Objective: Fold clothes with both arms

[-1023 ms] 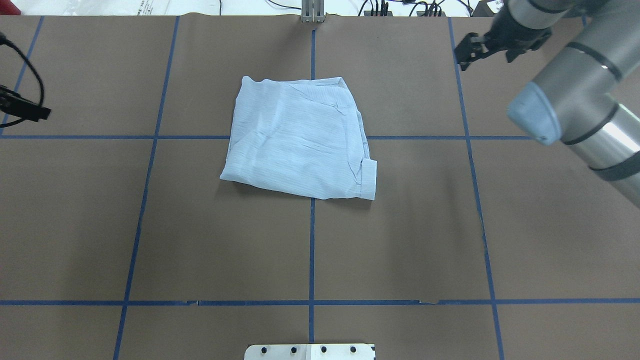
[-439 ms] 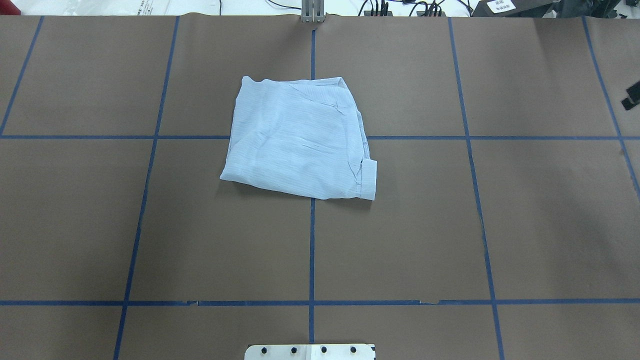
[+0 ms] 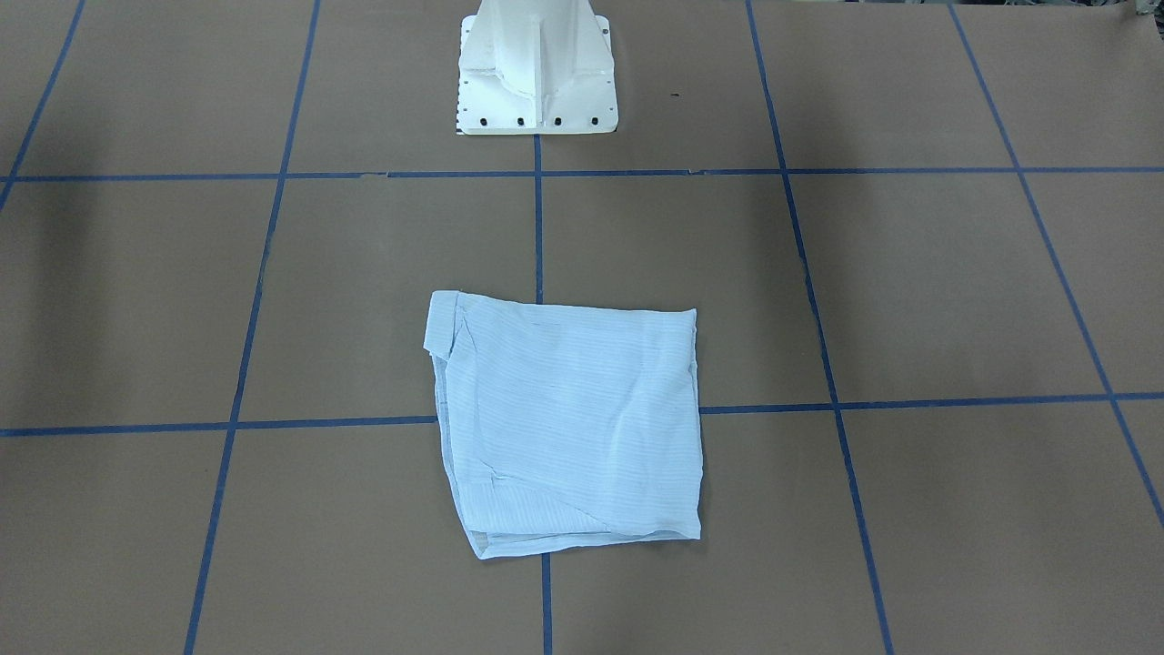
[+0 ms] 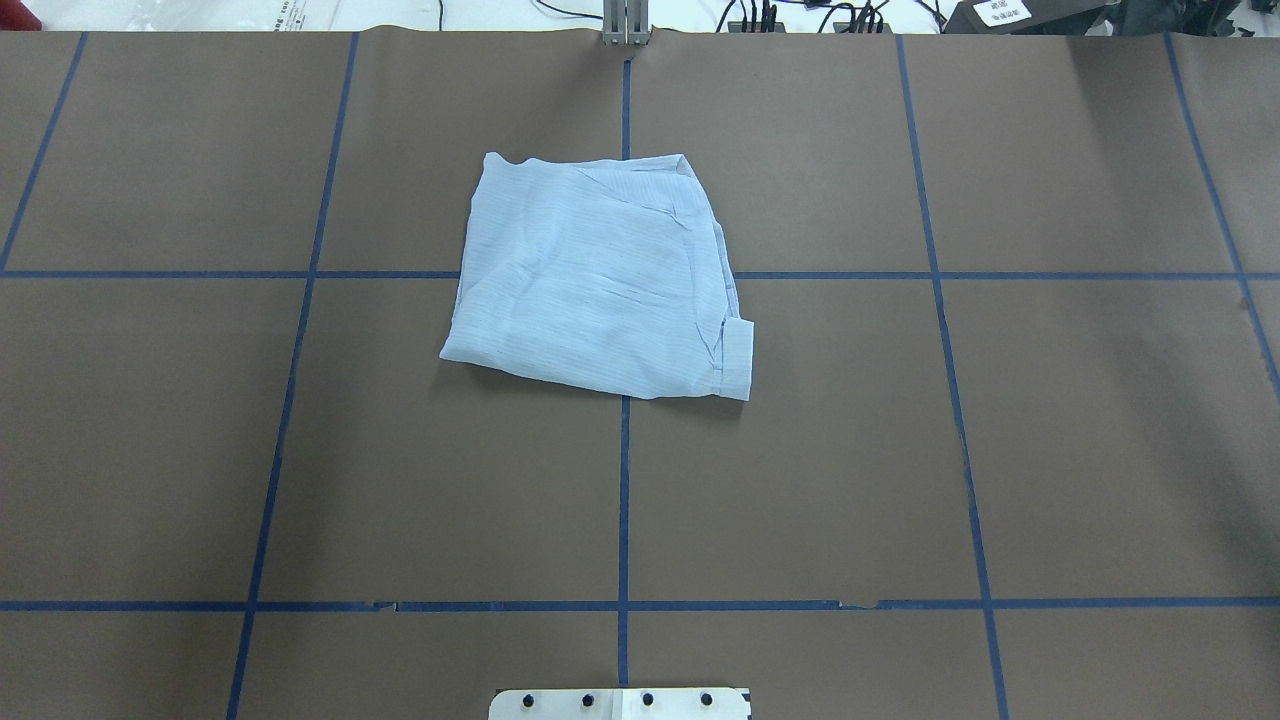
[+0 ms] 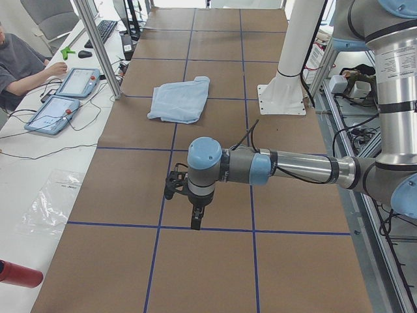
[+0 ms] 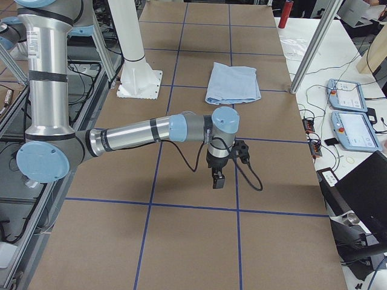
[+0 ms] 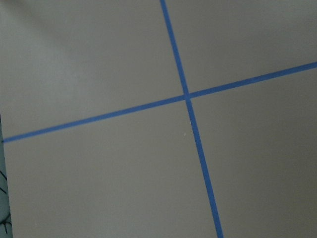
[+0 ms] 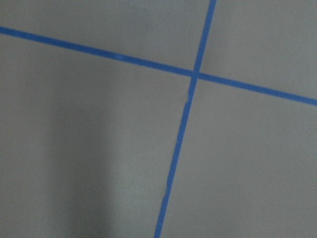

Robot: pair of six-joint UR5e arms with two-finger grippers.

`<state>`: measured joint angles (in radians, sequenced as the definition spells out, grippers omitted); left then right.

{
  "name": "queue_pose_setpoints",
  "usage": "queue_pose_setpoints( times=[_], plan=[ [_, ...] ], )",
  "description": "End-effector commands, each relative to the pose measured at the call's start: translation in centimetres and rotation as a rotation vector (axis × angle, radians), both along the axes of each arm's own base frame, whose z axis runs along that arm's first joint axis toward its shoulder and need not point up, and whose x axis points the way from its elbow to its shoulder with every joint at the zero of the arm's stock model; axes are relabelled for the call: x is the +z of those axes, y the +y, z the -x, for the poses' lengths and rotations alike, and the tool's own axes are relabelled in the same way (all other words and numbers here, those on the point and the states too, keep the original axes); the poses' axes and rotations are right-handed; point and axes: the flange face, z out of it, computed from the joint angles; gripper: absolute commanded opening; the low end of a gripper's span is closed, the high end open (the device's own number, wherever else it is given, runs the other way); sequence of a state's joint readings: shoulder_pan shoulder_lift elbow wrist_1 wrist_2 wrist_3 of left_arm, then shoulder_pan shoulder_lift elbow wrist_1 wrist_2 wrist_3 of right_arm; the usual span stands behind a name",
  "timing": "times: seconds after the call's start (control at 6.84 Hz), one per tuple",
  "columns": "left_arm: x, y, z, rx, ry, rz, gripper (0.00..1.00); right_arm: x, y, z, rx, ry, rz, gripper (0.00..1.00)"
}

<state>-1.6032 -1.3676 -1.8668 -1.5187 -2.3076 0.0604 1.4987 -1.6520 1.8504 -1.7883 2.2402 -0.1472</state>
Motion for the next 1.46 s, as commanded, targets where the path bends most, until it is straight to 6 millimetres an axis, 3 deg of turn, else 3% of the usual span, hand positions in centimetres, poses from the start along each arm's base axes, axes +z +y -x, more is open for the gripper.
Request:
queue_pose_setpoints(
  times=[0.0, 0.44, 1.02, 1.32],
  plan=[
    [0.3, 0.7, -0.1, -0.005, 0.055, 0.055, 1.00, 3.1, 3.7, -2.8, 0.051, -0.007, 0.059, 1.00],
    [-3.2, -0.1, -0.2, 0.000, 0.052, -0.027, 1.00, 2.8, 4.5, -4.6, 0.114, -0.082, 0.062, 1.00],
    [-3.4, -0.4, -0.2, -0.001, 0.050, -0.035, 1.00, 3.0, 4.5, -4.7, 0.122, -0.079, 0.073, 1.00],
    [-4.4, -0.4, -0.1, -0.005, 0.044, -0.061, 1.00, 3.1, 4.5, -4.7, 0.123, -0.079, 0.074, 1.00]
  ],
)
